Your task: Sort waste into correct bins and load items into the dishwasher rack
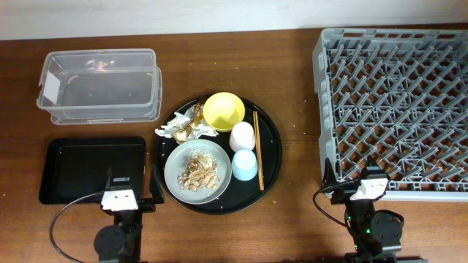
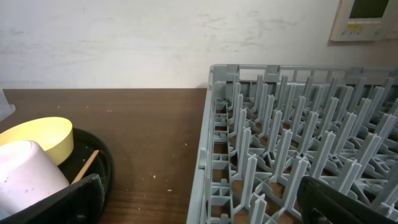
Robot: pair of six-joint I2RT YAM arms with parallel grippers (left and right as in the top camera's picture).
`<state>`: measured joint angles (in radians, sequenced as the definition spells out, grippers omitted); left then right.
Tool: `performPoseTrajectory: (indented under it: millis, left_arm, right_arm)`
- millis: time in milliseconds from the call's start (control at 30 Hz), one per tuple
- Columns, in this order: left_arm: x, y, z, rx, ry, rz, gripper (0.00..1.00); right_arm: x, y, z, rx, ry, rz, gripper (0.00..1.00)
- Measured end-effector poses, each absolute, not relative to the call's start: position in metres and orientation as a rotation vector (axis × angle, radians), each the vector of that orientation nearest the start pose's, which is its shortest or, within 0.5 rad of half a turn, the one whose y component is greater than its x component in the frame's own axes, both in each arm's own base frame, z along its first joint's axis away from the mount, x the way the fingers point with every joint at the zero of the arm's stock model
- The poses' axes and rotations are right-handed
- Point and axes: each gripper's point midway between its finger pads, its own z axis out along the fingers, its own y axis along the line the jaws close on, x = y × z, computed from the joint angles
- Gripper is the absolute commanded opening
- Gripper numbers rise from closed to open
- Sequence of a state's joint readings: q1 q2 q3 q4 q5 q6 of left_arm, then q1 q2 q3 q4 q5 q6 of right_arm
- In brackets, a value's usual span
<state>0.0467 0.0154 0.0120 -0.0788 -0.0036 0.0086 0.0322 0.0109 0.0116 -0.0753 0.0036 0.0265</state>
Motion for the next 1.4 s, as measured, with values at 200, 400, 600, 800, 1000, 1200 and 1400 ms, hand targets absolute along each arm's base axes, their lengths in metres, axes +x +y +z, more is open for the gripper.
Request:
performPoseTrajectory:
  millis: [200,400,600,800,1000,1200,1400]
  left_arm:
    - [0.246,0.0121,0.1565,-0.034,1.653,0.045,0.99]
    - [0.246,0.0121,0.1565,-0.034,1.653,0.045,0.99]
    - [0.246,0.0121,0.1565,-0.034,1.653,0.045,0.99]
    - [0.246,0.0121,0.1565,-0.034,1.653,0.045,0.99]
    - [0.246,0.0121,0.1565,-0.034,1.653,0.045,0.99]
    - [0.246,0.0122,0.1565,-0.035,1.653,0.045,0.99]
    - [0.246,0.0121,0.1565,-0.034,1.653,0.045,1.0]
  right_arm:
    - [0.2461,0.0073,0.1582,-0.002,1.646,0.042,0.98]
    - [0.2461,0.0073,0.1582,-0.003,1.646,0.041,0.99]
    - [0.2461,0.0073,0.1582,-0.002,1.646,0.042,0.98]
    - [0.2461,0.0073,0.1582,-0.002,1.646,0.042,0.98]
    - [0.2461,0.0073,0.1582,-0.002,1.646,0.042,0.98]
    - [0.2461,0.0073,0.1582,-0.002,1.646,0.042,0.98]
    - [0.2461,0.0073,0.1582,-0.002,1.646,0.042,0.98]
